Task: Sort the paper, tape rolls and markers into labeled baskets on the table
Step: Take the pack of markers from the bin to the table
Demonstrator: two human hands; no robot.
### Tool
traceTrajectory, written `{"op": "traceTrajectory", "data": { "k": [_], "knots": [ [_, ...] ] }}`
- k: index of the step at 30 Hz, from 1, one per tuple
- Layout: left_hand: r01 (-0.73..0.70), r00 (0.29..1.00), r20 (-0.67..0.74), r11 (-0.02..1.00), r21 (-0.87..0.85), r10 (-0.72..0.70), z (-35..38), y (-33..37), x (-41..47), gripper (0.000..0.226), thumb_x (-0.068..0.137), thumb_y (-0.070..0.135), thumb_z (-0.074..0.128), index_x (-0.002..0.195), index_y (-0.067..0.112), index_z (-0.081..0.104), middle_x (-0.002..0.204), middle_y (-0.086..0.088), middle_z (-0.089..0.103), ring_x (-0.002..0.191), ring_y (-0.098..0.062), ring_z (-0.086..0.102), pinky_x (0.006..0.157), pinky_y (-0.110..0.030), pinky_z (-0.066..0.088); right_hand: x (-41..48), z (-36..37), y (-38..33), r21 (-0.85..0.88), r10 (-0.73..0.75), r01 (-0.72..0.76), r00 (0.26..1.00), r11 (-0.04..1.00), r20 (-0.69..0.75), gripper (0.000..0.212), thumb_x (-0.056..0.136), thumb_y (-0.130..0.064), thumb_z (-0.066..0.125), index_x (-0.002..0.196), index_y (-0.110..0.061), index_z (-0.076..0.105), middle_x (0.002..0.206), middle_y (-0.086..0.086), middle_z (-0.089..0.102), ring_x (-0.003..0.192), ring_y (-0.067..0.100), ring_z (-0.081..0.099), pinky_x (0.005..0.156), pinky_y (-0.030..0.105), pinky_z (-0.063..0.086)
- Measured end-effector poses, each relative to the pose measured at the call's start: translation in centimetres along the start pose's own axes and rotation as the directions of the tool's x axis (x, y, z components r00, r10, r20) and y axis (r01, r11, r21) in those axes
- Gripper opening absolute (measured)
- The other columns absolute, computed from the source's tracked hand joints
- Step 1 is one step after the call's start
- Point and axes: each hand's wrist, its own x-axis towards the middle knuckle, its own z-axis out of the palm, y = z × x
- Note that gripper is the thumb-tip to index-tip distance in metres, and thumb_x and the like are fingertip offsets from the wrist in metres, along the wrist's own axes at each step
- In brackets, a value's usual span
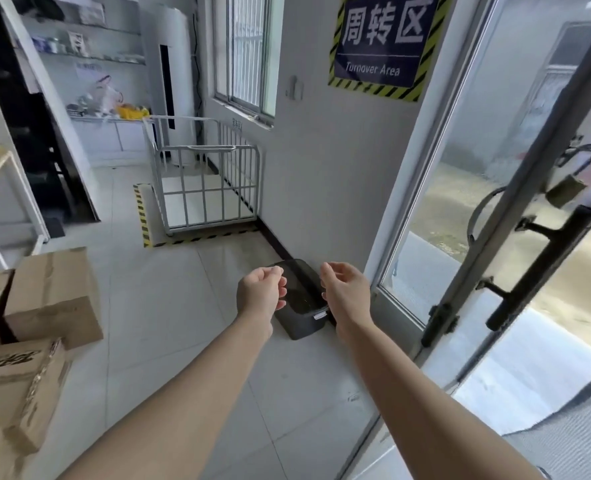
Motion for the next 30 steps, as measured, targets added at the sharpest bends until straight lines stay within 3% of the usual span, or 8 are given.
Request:
{"op": "traceTrajectory", "data": {
  "k": [6, 11, 16, 26, 30],
  "knots": [
    [0.02, 1.0, 0.019, 1.0, 0.002, -0.02, 2.8, 0.4, 8.7, 0.017, 0.094, 0.017, 0.053, 0.081, 0.015, 0.063, 0.077, -0.001, 0.062, 0.068, -0.015, 0.057, 0.058, -0.027, 0.049, 7.8, 3.7, 1.9, -0.013, 0.035, -0.035, 0.999, 0.999, 0.001, 0.017, 0.089, -0.031, 0.06, 0.096, -0.019, 0.07, 0.092, -0.002, 0.071, 0.091, 0.019, 0.068, 0.086, 0.038, 0.057],
    [0.022, 0.998, 0.052, 1.0, 0.018, -0.023, 5.3, 1.4, 16.9, 0.014, 0.095, 0.019, 0.053, 0.09, 0.014, 0.065, 0.077, 0.001, 0.063, 0.07, -0.013, 0.058, 0.059, -0.024, 0.05, 14.9, 7.6, 2.6, -0.02, 0.062, -0.063, 0.998, 0.998, -0.022, 0.017, 0.089, -0.031, 0.06, 0.097, -0.02, 0.07, 0.09, -0.003, 0.071, 0.09, 0.017, 0.067, 0.088, 0.04, 0.056],
    [0.043, 0.994, 0.097, 0.998, 0.047, -0.047, 7.6, 2.8, 25.3, 0.014, 0.095, 0.019, 0.053, 0.093, 0.013, 0.065, 0.076, 0.002, 0.062, 0.067, -0.012, 0.056, 0.058, -0.024, 0.049, 21.7, 11.1, 2.6, -0.029, 0.09, -0.091, 0.995, 0.995, -0.052, 0.008, 0.089, -0.031, 0.06, 0.091, -0.027, 0.067, 0.092, -0.006, 0.071, 0.09, 0.014, 0.067, 0.088, 0.04, 0.056],
    [0.102, 0.981, 0.156, 0.989, 0.109, -0.119, 12.9, 2.0, 37.8, 0.014, 0.094, 0.018, 0.054, 0.098, 0.011, 0.065, 0.075, 0.0, 0.062, 0.064, -0.012, 0.055, 0.055, -0.023, 0.048, 32.4, 14.6, 4.9, -0.045, 0.169, -0.172, 0.983, 0.984, -0.074, 0.017, 0.091, -0.026, 0.061, 0.103, -0.017, 0.069, 0.09, -0.007, 0.066, 0.092, 0.016, 0.065, 0.084, 0.032, 0.057],
    [0.126, 0.973, 0.176, 0.984, 0.128, -0.148, 16.0, 0.9, 42.5, 0.012, 0.094, 0.018, 0.053, 0.09, 0.013, 0.064, 0.076, 0.0, 0.062, 0.065, -0.012, 0.055, 0.054, -0.022, 0.047, 37.6, 15.2, 6.6, -0.065, 0.189, -0.193, 0.98, 0.979, -0.07, 0.013, 0.089, -0.026, 0.062, 0.097, -0.02, 0.069, 0.088, -0.008, 0.068, 0.088, 0.013, 0.065, 0.087, 0.035, 0.057]
  ]
}}
